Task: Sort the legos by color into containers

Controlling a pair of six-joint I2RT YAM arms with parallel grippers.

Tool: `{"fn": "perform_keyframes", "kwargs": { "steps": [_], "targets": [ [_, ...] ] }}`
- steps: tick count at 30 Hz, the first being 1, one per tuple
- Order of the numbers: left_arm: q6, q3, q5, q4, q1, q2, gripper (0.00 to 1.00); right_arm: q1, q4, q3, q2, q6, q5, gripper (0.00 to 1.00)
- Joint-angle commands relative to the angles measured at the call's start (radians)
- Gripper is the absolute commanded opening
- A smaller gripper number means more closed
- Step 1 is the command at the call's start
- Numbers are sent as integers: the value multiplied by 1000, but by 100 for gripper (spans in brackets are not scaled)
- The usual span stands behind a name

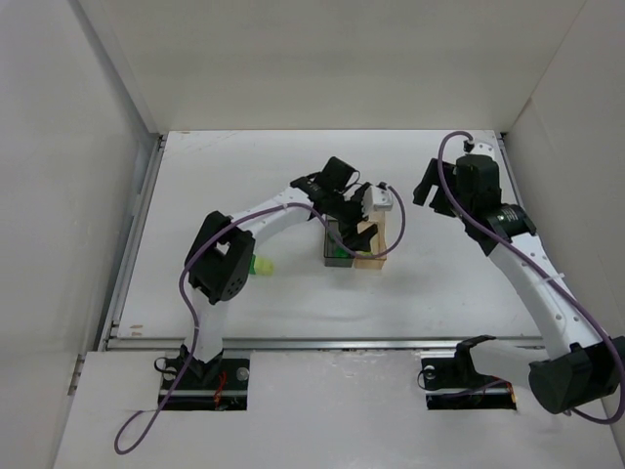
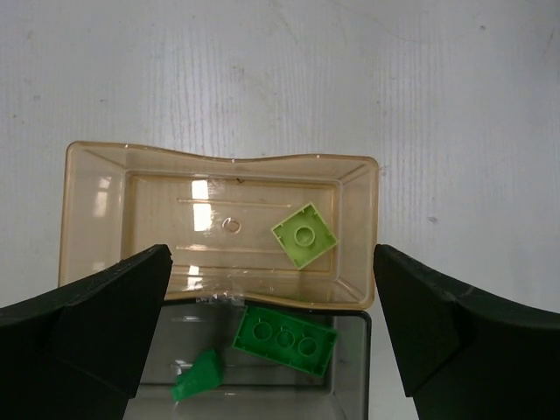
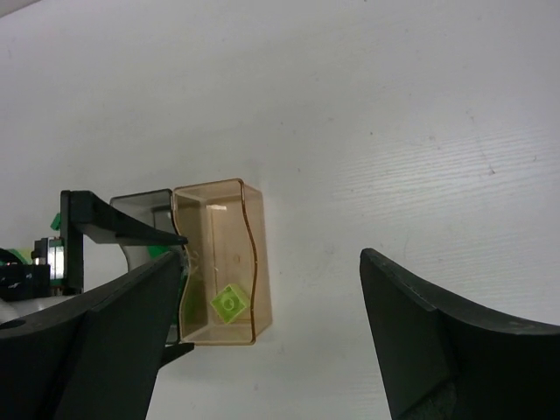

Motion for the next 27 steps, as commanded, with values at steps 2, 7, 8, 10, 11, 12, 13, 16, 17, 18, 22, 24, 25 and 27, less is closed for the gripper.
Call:
{"fn": "perform_keyframes", "kwargs": {
  "steps": [2, 7, 8, 10, 11, 12, 13, 16, 17, 18, 22, 24, 25, 27],
  "targets": [
    [-10, 8, -75, -35, 37, -123, 100, 36, 65, 24, 13, -56, -24, 88],
    [-25, 8, -553, -35, 104, -266, 100, 136, 76, 94, 95, -103, 25, 88],
    [-12, 8, -602, 5, 123, -298, 100, 179, 76, 108, 115, -116, 63, 88],
    [-35, -27, -699, 71, 199, -402, 100, 211, 76, 147, 171, -125, 93, 88],
    [-84, -47, -719, 117, 230, -434, 100, 233, 76, 157, 191, -126, 93, 88],
    [-143, -84, -734, 184, 259, -462, 100, 233, 76, 167, 208, -126, 93, 88],
    [-199, -107, -759, 185, 287, -494, 100, 233, 85, 177, 236, -116, 93, 88],
    [-138, -206, -741, 105, 365, -478, 100, 233, 119, 177, 267, -106, 4, 88],
    [-115, -258, -741, 58, 376, -478, 94, 233, 128, 186, 267, -96, -42, 89],
    [-115, -259, -732, 29, 387, -469, 91, 233, 140, 187, 279, -96, -68, 89],
    [-115, -386, -583, -38, 445, -481, 83, 254, 149, 196, 302, -86, -117, 89],
    [-115, -451, -570, -38, 454, -481, 81, 263, 149, 196, 311, -86, -117, 89],
    [-115, -466, -570, -16, 454, -481, 81, 264, 149, 196, 322, -77, -117, 89],
    [-115, -488, -570, -1, 463, -461, 81, 274, 149, 187, 334, -76, -129, 89]
  ]
}}
